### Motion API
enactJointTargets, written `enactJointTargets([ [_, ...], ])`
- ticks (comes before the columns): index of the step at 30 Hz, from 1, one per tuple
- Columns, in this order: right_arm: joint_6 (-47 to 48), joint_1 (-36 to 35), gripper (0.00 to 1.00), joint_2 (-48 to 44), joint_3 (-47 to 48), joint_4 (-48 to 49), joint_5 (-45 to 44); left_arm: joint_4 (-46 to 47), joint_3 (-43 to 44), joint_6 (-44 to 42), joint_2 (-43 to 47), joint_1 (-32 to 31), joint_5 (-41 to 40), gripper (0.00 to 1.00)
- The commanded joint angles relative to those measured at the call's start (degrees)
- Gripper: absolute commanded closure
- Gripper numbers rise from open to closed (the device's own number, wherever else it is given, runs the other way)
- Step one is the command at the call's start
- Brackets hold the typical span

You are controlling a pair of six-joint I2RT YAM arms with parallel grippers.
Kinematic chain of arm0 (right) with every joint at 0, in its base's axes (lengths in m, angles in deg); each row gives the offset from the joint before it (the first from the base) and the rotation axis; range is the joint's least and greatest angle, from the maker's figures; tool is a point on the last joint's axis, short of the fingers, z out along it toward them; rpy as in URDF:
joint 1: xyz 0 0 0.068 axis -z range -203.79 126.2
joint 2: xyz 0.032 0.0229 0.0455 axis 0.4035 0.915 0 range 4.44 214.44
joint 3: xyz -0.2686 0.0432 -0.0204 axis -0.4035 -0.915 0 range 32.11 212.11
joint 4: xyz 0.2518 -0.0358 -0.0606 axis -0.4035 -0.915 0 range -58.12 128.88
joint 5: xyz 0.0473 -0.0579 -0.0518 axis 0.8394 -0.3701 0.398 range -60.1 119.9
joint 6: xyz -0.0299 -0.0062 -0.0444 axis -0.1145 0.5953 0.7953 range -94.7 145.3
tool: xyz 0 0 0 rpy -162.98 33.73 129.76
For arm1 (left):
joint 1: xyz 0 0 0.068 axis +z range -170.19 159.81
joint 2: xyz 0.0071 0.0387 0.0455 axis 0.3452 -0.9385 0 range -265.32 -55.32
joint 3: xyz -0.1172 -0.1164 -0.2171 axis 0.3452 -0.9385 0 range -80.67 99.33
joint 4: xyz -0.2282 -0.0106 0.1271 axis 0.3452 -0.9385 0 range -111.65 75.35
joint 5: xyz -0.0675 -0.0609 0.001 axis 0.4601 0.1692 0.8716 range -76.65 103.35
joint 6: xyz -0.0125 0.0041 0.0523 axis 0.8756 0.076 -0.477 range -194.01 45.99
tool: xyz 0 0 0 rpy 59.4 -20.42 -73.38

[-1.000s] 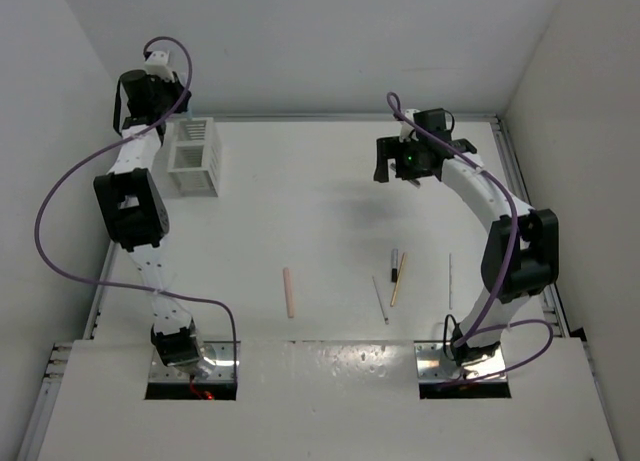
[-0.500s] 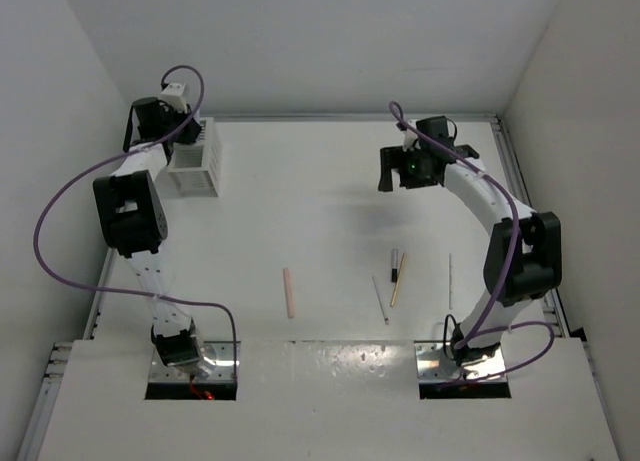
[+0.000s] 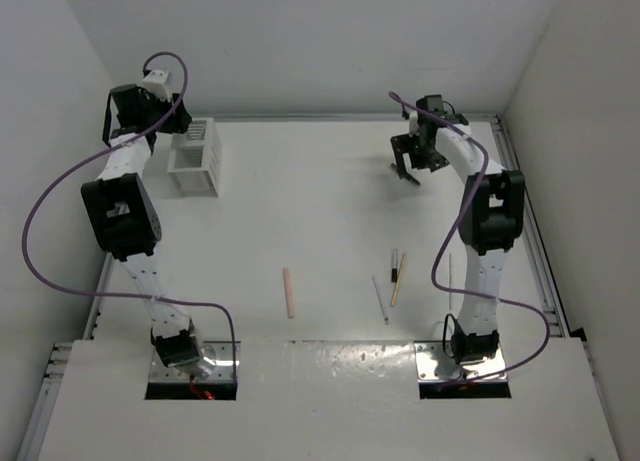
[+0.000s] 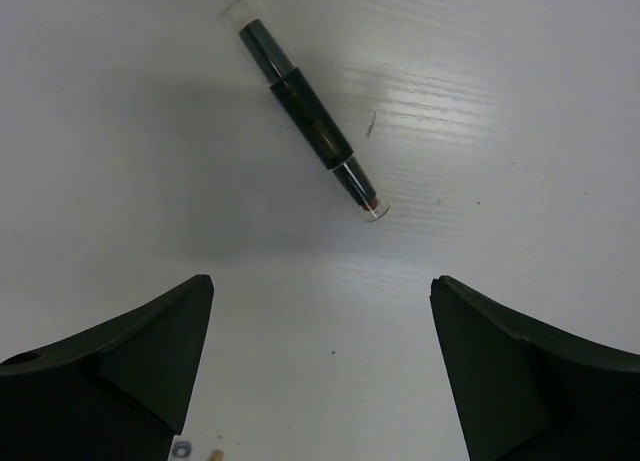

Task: Organize the makeup

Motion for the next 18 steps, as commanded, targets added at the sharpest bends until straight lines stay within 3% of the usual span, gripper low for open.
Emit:
enactJointTargets([
  [1,5.92,0.22,0.10,4.33,5.28,-2.83,-4.02,-2.19,4.64,-1.36,5.47,0.45,2.02,0.39],
  [9,7.33,2.24,0.11,14.72,14.08,-2.56,-2.80,-3.34,5.80,-2.50,9.96,0.45,9.75,0.35],
  [18,7.51,2.07,0.39,17.09,13.48,-7.75,1.43,-5.10,5.80,-3.03,11.80,-1.57,11.51,0.34],
])
